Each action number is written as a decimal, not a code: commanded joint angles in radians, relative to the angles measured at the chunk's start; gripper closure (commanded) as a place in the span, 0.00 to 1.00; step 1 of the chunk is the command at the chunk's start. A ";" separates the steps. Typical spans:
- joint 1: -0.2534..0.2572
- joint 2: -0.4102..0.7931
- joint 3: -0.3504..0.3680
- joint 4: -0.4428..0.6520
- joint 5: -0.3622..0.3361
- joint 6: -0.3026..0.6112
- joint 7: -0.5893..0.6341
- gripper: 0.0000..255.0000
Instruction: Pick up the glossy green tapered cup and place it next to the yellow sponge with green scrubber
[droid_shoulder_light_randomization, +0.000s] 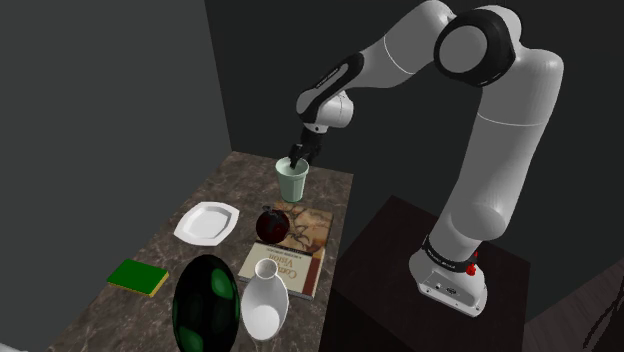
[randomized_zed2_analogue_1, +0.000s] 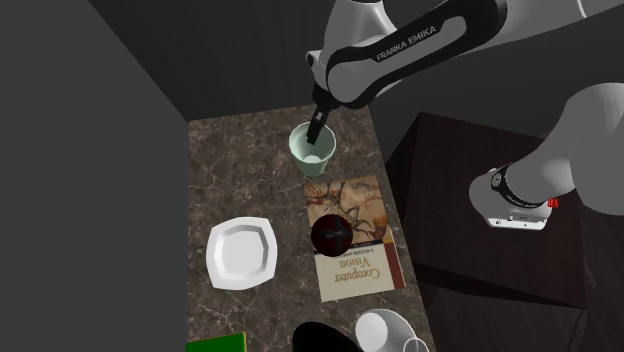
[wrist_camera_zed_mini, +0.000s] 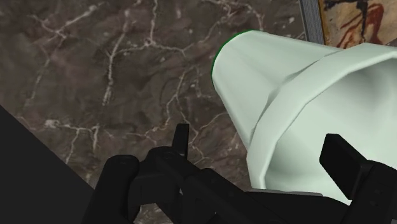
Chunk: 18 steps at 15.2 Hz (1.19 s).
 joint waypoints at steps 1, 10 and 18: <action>0.000 0.009 0.003 -0.002 0.009 0.011 -0.007 0.00; 0.000 0.009 0.003 -0.002 0.009 0.010 -0.007 1.00; 0.000 0.009 0.003 -0.002 0.009 0.011 -0.007 1.00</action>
